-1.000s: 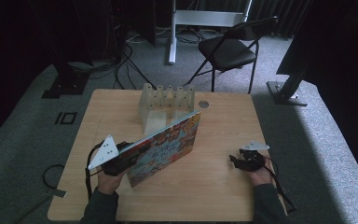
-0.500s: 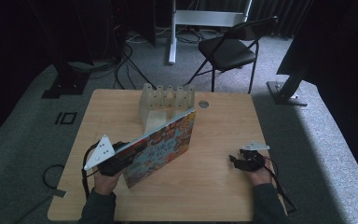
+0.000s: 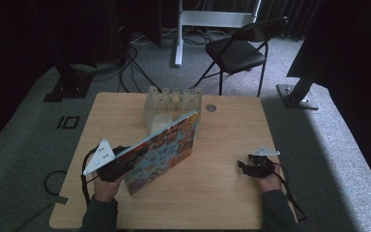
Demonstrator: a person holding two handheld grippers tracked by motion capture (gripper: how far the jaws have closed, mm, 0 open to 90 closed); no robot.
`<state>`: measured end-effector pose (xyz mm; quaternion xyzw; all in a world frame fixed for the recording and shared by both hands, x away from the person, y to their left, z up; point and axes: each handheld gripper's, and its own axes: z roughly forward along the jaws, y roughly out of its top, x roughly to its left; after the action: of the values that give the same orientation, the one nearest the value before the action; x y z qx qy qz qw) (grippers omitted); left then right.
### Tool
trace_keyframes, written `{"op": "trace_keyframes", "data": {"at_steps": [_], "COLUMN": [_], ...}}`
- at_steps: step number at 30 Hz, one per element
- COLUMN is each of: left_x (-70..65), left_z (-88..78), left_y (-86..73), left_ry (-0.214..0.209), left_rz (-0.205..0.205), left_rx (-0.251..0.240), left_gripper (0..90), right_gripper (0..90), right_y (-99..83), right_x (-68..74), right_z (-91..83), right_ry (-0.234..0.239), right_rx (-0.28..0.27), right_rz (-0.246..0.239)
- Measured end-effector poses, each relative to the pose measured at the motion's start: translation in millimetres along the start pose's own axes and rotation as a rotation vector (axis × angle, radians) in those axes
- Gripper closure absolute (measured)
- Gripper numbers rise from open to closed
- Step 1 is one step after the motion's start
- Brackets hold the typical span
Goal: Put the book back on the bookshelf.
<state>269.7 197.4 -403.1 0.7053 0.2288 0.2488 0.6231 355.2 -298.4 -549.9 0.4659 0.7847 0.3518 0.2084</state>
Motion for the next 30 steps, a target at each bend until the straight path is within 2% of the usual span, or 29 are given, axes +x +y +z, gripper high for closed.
{"op": "trace_keyframes", "data": {"at_steps": [30], "left_x": [3.2], "left_z": [-13.2], "left_y": [4.9], "left_ry": [0.047], "left_rz": [-0.013], "left_rx": [0.015], "left_gripper": [80.7], "right_gripper": [36.7], "right_y": [-2.8], "right_x": [0.2], "right_z": [0.7], "right_ry": [0.009], "right_rx": [-0.022], "right_rz": [-0.004]}}
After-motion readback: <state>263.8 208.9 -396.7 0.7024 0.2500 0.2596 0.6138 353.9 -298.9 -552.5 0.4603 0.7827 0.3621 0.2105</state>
